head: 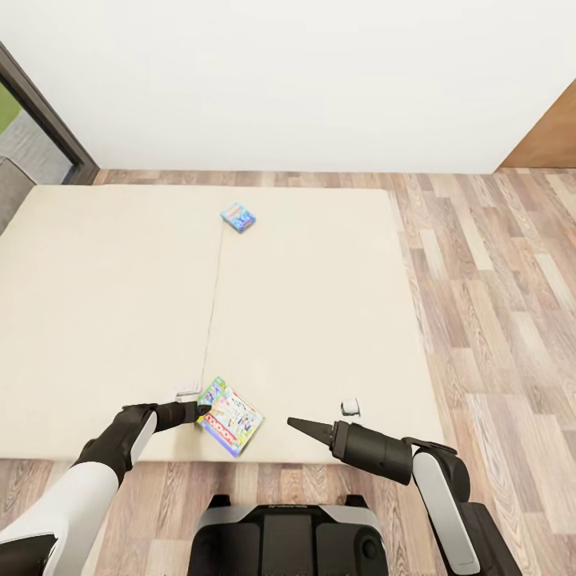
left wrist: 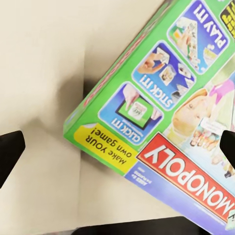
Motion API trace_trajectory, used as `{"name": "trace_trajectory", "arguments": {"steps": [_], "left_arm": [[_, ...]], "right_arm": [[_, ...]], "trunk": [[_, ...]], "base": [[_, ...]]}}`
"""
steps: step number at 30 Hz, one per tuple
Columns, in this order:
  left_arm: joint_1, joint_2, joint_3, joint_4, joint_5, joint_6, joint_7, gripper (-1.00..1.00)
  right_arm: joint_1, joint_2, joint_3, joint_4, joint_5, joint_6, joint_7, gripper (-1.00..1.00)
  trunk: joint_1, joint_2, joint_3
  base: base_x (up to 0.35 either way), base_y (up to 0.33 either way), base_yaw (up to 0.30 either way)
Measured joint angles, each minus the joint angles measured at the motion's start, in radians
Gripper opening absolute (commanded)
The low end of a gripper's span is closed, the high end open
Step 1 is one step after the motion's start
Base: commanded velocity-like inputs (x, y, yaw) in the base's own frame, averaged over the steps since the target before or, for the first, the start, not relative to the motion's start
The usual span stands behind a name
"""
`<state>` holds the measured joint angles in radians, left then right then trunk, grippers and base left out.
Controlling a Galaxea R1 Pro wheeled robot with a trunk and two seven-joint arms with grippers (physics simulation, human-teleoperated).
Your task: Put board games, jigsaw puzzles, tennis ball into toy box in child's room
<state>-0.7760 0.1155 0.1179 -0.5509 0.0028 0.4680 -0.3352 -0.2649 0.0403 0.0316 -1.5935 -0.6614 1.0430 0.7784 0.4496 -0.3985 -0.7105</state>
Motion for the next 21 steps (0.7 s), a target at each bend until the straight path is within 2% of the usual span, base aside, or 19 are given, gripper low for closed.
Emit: {"name": "trace_trajectory", "arguments": {"steps": [21], "left_arm": [[0.0, 0.0, -0.001, -0.014, 0.0, -0.003, -0.014, 1.0]], "right_arm": [[0.0, 0.001, 0.001, 0.0, 0.0, -0.002, -0.001, 1.0]], "trunk": [[0.0, 0.0, -0.035]], "base": [[0.0, 0.0, 0.0]]}}
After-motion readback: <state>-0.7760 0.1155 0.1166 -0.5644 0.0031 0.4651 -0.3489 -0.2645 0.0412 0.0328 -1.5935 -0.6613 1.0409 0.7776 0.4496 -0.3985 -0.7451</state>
